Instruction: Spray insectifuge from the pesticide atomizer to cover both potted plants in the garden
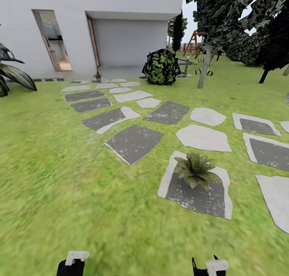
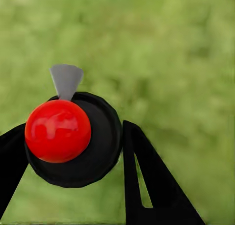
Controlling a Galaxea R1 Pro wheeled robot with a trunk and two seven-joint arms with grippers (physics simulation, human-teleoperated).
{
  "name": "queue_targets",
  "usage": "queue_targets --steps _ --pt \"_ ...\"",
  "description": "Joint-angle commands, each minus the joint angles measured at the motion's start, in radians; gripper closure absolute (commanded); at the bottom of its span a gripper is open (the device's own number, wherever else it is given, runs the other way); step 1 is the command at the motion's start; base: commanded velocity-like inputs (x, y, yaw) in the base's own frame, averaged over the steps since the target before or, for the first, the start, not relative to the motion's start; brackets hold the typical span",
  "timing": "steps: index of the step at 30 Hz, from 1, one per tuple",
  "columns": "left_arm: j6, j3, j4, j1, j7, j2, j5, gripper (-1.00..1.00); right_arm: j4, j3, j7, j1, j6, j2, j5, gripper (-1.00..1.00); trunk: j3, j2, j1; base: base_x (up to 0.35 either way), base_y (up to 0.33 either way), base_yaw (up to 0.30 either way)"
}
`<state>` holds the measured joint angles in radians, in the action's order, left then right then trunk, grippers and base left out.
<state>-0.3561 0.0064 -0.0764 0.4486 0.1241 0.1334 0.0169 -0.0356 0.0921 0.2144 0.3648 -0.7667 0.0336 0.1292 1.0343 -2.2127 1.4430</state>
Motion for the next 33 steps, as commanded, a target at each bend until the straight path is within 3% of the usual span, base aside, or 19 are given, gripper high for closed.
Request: queue_targets --steps 1,27,33 --pt "-0.003 0.001 0.001 0.001 0.005 0.0 0.002 1.0 0.0 0.008 0.01 0.0 0.0 0.0 0.006 -1.0 0.001 0.0 0.0 0.0 0.0 0.278" --pt "-0.003 0.0 0.003 0.001 0.006 -0.001 0.0 1.0 0.0 0.009 0.01 0.0 0.0 0.0 0.007 -1.0 -0.015 0.0 0.0 0.0 0.0 0.266" --pt "-0.003 0.0 0.003 0.001 0.006 -0.001 0.0 1.0 0.0 0.009 0.008 0.0 0.0 -0.001 0.007 -1.0 -0.021 0.0 0.0 0.086 0.162 0.249"
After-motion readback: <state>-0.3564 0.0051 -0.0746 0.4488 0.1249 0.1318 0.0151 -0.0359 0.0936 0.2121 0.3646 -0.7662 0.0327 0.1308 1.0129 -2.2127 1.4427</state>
